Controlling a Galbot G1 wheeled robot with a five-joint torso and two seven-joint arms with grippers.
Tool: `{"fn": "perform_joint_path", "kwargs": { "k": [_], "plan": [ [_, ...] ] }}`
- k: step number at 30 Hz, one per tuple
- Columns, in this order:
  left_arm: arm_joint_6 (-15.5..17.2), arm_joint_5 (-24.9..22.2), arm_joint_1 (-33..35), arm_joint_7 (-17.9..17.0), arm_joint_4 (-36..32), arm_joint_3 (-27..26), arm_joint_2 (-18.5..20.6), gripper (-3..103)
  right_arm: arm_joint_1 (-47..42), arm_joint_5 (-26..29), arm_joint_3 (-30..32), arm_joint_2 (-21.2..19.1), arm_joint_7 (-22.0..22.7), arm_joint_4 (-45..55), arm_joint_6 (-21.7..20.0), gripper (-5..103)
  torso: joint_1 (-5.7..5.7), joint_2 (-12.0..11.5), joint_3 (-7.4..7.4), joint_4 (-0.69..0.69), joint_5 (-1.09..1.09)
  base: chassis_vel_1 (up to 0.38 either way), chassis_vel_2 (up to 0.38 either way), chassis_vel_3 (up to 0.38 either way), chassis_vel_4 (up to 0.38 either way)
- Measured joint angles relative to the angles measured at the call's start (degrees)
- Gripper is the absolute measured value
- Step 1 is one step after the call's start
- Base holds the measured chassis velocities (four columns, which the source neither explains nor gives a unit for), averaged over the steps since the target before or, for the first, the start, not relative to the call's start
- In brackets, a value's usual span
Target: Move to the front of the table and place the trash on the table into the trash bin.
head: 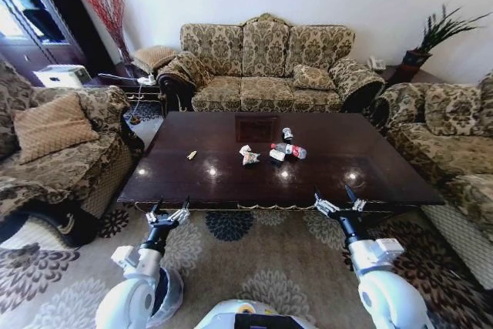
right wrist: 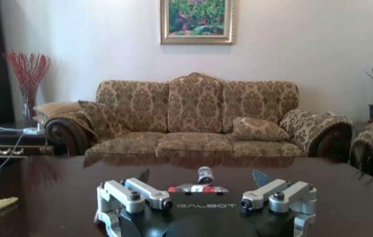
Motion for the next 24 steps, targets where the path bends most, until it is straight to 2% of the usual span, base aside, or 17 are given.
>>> {"fn": "perform_joint_path", "kwargs": {
  "k": [3,5,9,14,20,23,24],
  "plan": [
    [-0.5,0.9,-1.0,0.0,0.2,0.6,-0.1,100,0.3,0.2,0.0,0.2,-0.1,1.1,0.2,100,0.00,0.0,0.00,0.00,-0.01,0.000,0.000,0.000,0.000],
    [-1.5,3.9,-1.7,0.0,1.6,0.1,0.8,100,0.2,0.3,0.8,-0.1,0.1,1.5,0.4,100,0.01,0.0,0.00,-0.01,-0.03,0.000,0.000,0.000,0.000],
    [-2.1,5.3,-1.8,0.0,2.3,-1.0,2.2,100,0.1,0.3,1.7,-0.5,0.7,1.3,1.0,100,0.00,0.0,0.00,0.00,-0.02,0.000,0.000,0.000,0.000],
    [-2.2,2.6,-1.0,-0.8,2.0,-2.7,2.7,100,-0.1,0.3,1.5,-0.2,1.6,1.2,1.4,100,0.00,0.0,0.00,0.00,-0.01,0.000,0.000,0.000,0.000],
    [0.2,-2.3,-0.5,-2.7,2.6,-4.7,2.5,100,0.2,0.5,0.7,-0.3,1.7,1.4,1.2,100,0.00,0.0,0.00,0.00,-0.02,0.000,0.000,0.000,0.000],
    [0.4,-2.5,-0.5,-2.7,2.9,-5.9,2.7,100,0.2,1.0,1.1,-0.6,1.8,1.4,1.3,100,0.00,0.0,0.00,0.00,-0.01,0.000,0.000,0.000,0.000],
    [0.4,-1.5,-0.9,-3.0,4.0,-7.8,2.6,100,0.2,1.7,1.4,-0.9,2.2,1.2,1.3,100,0.00,0.0,0.00,-0.01,-0.01,0.000,0.000,0.000,0.000]
  ]
}}
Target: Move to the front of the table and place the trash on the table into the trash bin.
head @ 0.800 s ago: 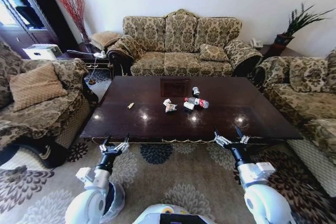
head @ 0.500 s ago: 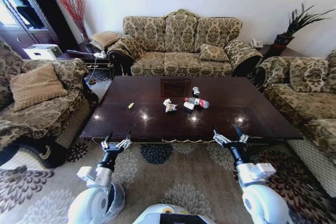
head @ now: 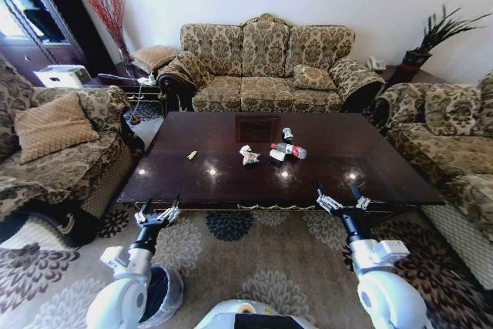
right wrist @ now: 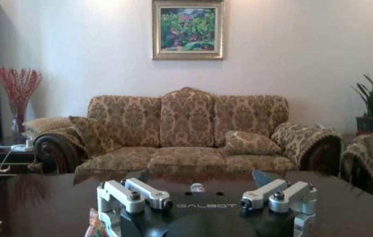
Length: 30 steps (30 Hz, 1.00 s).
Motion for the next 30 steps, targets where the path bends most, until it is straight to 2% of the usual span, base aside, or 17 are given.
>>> {"fn": "perform_joint_path", "kwargs": {
  "k": [3,9,10,11,12,16,18,19,21,22,25,26,29,30],
  "plan": [
    [0.2,1.2,-0.3,-1.0,1.5,-2.0,-0.1,100,0.1,0.7,0.1,-0.3,0.4,-0.2,0.0,100,0.00,0.0,0.00,0.00,0.01,0.000,0.000,0.000,0.000],
    [1.9,1.7,-0.3,-5.7,8.3,-7.5,-0.1,100,1.1,1.8,-0.5,-0.7,1.2,-0.4,-0.6,100,0.00,0.0,0.00,0.03,0.00,0.000,0.000,0.000,0.000],
    [2.4,1.5,-0.7,-6.7,11.0,-8.6,0.4,100,0.8,1.8,-0.5,-0.3,1.3,0.2,-0.6,100,0.00,0.0,0.00,0.03,-0.02,0.000,0.000,0.000,0.000],
    [2.9,1.1,-1.1,-7.3,13.3,-9.1,1.2,100,0.5,1.8,-0.4,0.0,1.8,0.6,-0.6,100,0.00,0.0,0.00,-0.02,-0.01,0.000,0.000,0.000,0.000],
    [2.9,1.1,-1.1,-7.3,13.3,-9.1,1.2,100,0.5,1.8,-0.4,0.0,1.8,0.6,-0.6,100,0.00,0.0,0.00,-0.02,-0.01,0.000,0.000,0.000,0.000],
    [4.0,0.1,-1.9,-8.2,20.2,-10.7,3.7,100,0.9,2.5,-0.3,0.3,2.8,0.6,1.1,100,0.00,0.0,0.00,0.00,0.00,0.000,0.000,0.000,0.000],
    [4.2,-0.6,-2.6,-8.1,27.7,-11.2,6.2,100,1.3,3.7,-0.3,0.3,3.3,0.1,4.3,100,0.00,0.0,0.00,0.01,-0.01,0.000,0.000,0.000,0.000],
    [4.2,-0.6,-2.6,-8.1,27.7,-11.2,6.2,100,1.3,3.7,-0.3,0.3,3.3,0.1,4.3,100,0.00,0.0,0.00,0.01,-0.01,0.000,0.000,0.000,0.000],
    [4.2,-0.8,-3.1,-6.6,34.8,-10.6,8.7,100,1.5,2.3,-0.1,0.3,3.2,-1.3,7.7,100,0.00,0.0,0.00,0.00,-0.01,0.000,0.000,0.000,0.000],
    [4.2,-0.8,-3.1,-6.6,34.8,-10.6,8.7,100,1.5,2.3,-0.1,0.3,3.2,-1.3,7.7,100,0.00,0.0,0.00,0.00,-0.01,0.000,0.000,0.000,0.000],
    [5.3,-1.0,-4.5,-3.1,42.8,-8.2,11.8,100,1.2,0.7,0.2,0.4,2.1,-2.4,9.8,100,0.00,0.0,0.00,0.02,-0.01,0.000,0.000,0.000,0.000],
    [5.3,-1.0,-4.5,-3.1,42.8,-8.2,11.8,100,1.2,0.7,0.2,0.4,2.1,-2.4,9.8,100,0.00,0.0,0.00,0.02,-0.01,0.000,0.000,0.000,0.000],
    [6.7,-0.9,-8.2,-1.4,50.3,-5.0,14.1,100,0.8,0.5,0.2,0.3,0.9,-2.5,10.1,100,0.00,0.0,0.00,-0.01,-0.02,0.000,0.000,0.000,0.000],
    [6.7,-0.9,-8.2,-1.4,50.3,-5.0,14.1,100,0.8,0.5,0.2,0.3,0.9,-2.5,10.1,100,0.00,0.0,0.00,-0.01,-0.02,0.000,0.000,0.000,0.000]
  ]
}}
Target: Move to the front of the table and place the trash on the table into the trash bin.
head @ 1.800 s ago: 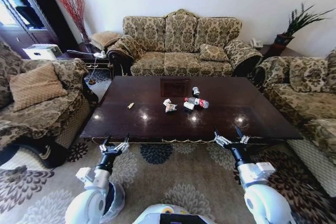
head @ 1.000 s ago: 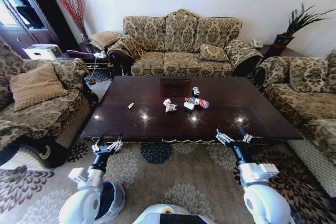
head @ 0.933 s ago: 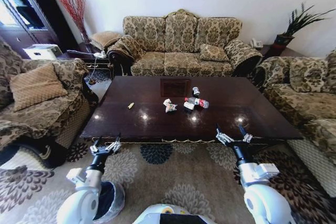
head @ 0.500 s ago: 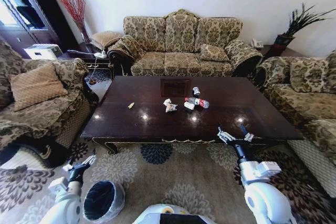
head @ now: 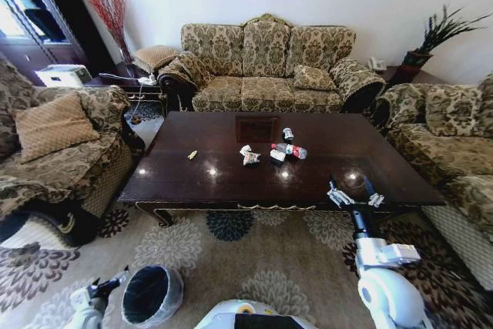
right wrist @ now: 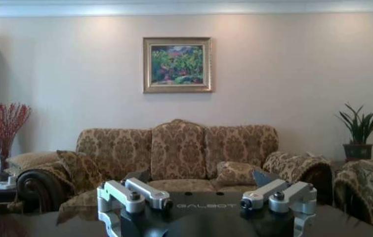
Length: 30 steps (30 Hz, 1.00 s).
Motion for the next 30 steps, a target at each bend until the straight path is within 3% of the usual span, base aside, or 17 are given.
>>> {"fn": "perform_joint_path", "kwargs": {
  "k": [6,16,18,19,24,27,30],
  "plan": [
    [1.1,3.0,-4.4,1.3,8.9,3.0,1.9,100,-0.3,0.0,0.1,-0.3,-0.2,0.2,-0.1,100,0.00,0.0,0.00,0.02,0.01,0.000,0.000,0.000,0.000],
    [1.0,8.1,-7.3,3.8,15.7,4.5,3.8,100,-0.1,0.4,-0.1,-0.3,1.2,-0.2,0.1,100,0.00,0.0,0.00,0.01,0.06,0.085,0.085,-0.084,-0.082],
    [2.0,10.1,-8.3,7.1,18.0,4.7,4.1,100,-0.3,0.5,-0.2,-0.2,1.7,-0.2,0.2,100,0.00,0.0,0.00,0.02,0.00,0.138,0.160,-0.140,-0.142],
    [2.0,10.1,-8.3,7.1,18.0,4.7,4.1,100,-0.3,0.5,-0.2,-0.2,1.7,-0.2,0.2,100,0.00,0.0,0.00,0.02,0.00,0.119,0.154,-0.132,-0.115],
    [5.3,11.5,-6.6,14.6,15.0,4.2,3.3,100,-0.9,-0.1,0.5,-0.3,2.3,-0.9,-0.2,100,0.00,0.0,0.00,0.05,0.01,0.069,0.074,-0.051,-0.057],
    [5.8,11.4,-5.3,15.9,12.4,4.1,2.7,103,-0.7,-0.2,0.4,-0.2,2.4,-1.6,-0.3,100,0.00,0.0,0.00,0.03,0.09,0.000,0.000,0.000,0.000],
    [6.3,11.3,-4.5,16.2,10.4,4.3,2.0,99,-0.3,-0.4,0.1,-0.1,2.4,-2.2,-0.3,100,0.00,0.0,0.00,0.01,0.08,-0.055,-0.054,0.014,0.021]
  ]
}}
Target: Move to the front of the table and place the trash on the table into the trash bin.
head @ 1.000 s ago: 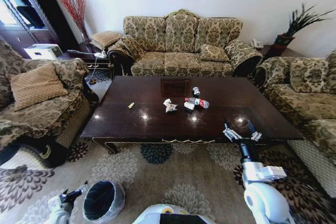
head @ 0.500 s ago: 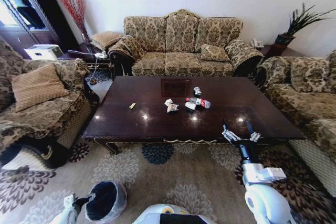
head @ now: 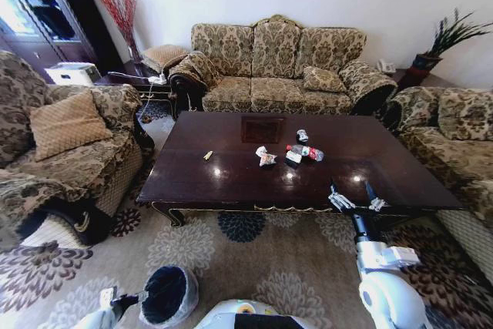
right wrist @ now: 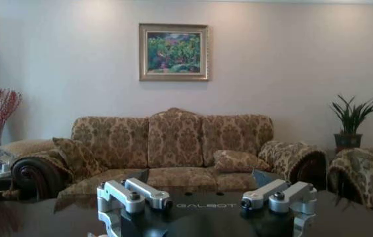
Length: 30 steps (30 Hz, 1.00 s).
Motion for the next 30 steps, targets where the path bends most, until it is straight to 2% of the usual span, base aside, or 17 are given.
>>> {"fn": "perform_joint_path", "kwargs": {
  "k": [4,6,10,11,13,14,16,18,19,20,22,24,28,29,30],
  "plan": [
    [0.0,0.7,-0.1,-0.6,-0.2,0.7,-0.5,100,0.3,0.0,-0.3,0.2,0.0,-0.2,-0.1,100,0.00,0.0,0.00,0.00,-0.03,-0.009,-0.017,0.004,0.003],
    [-1.3,2.5,-1.8,-2.3,3.1,1.4,-0.5,99,-0.1,0.0,-0.3,0.2,0.0,-0.2,-0.1,100,0.00,0.0,0.00,0.01,-0.08,0.000,0.000,0.000,0.000],
    [-2.8,2.8,-3.8,-4.0,6.7,1.8,-0.3,100,-0.7,0.4,0.0,-0.3,0.0,-0.2,0.0,100,0.00,0.0,0.00,0.01,-0.07,0.000,0.000,0.000,0.000],
    [-3.5,2.8,-5.3,-4.9,9.5,1.8,-0.2,101,-0.8,0.8,0.1,-0.9,0.0,-0.2,0.0,100,0.00,0.0,0.00,0.00,-0.05,0.000,0.000,0.000,0.000],
    [-4.0,2.9,-7.0,-5.1,12.4,1.7,-0.3,91,-1.2,1.0,0.1,-1.5,0.0,-0.1,0.0,100,0.00,0.0,0.00,0.02,-0.05,0.000,0.000,0.000,0.000],
    [-4.0,2.9,-7.0,-5.1,12.4,1.7,-0.3,91,-1.2,1.0,0.1,-1.5,0.0,-0.1,0.0,100,0.00,0.0,0.00,0.02,-0.05,0.000,0.000,0.000,0.000],
    [-4.1,3.0,-8.5,-5.1,14.6,2.0,-0.5,80,-1.9,1.2,0.5,-1.8,0.0,0.5,0.0,100,0.00,0.0,0.00,-0.01,-0.05,0.000,0.000,0.000,0.000],
    [-4.1,3.1,-8.6,-5.1,14.7,2.1,-0.5,80,-2.0,1.3,0.5,-1.9,0.0,0.6,0.0,100,0.00,0.0,0.00,-0.02,-0.06,0.000,0.000,0.000,0.000],
    [-4.2,3.1,-9.0,-5.0,15.2,2.3,-0.7,70,-2.1,1.3,0.7,-1.9,0.1,0.9,0.0,100,0.00,0.0,0.00,-0.01,-0.06,0.000,0.000,0.000,0.000],
    [-4.2,3.1,-9.0,-5.0,15.2,2.3,-0.7,70,-2.1,1.3,0.7,-1.9,0.1,0.9,0.0,100,0.00,0.0,0.00,-0.01,-0.06,0.000,0.000,0.000,0.000],
    [-4.3,3.3,-9.1,-4.8,15.4,2.3,-1.0,58,-2.3,1.4,0.8,-1.7,0.0,1.0,0.0,100,0.00,0.0,0.00,0.01,-0.06,0.000,0.000,0.000,0.000],
    [-4.3,3.4,-9.1,-4.8,15.4,2.3,-1.0,58,-2.2,1.4,0.7,-1.7,0.0,1.0,0.0,100,0.00,0.0,0.00,0.00,-0.06,0.000,0.000,0.000,0.000],
    [-4.5,3.8,-8.8,-4.6,15.4,2.1,-1.0,37,-1.9,1.5,0.3,-1.6,-0.7,0.5,-0.1,100,0.00,0.0,0.00,0.02,-0.04,0.000,0.000,0.000,0.000],
    [-4.5,3.8,-8.8,-4.6,15.4,2.1,-1.0,37,-1.9,1.5,0.3,-1.6,-0.7,0.5,-0.1,100,0.00,0.0,0.00,0.02,-0.04,0.000,0.000,0.000,0.000],
    [-4.6,4.0,-8.8,-4.3,15.5,2.0,-0.9,32,-1.9,1.6,0.3,-1.6,-0.9,0.5,-0.1,100,0.00,0.0,0.00,0.01,-0.05,0.000,0.000,0.000,0.000]
  ]
}}
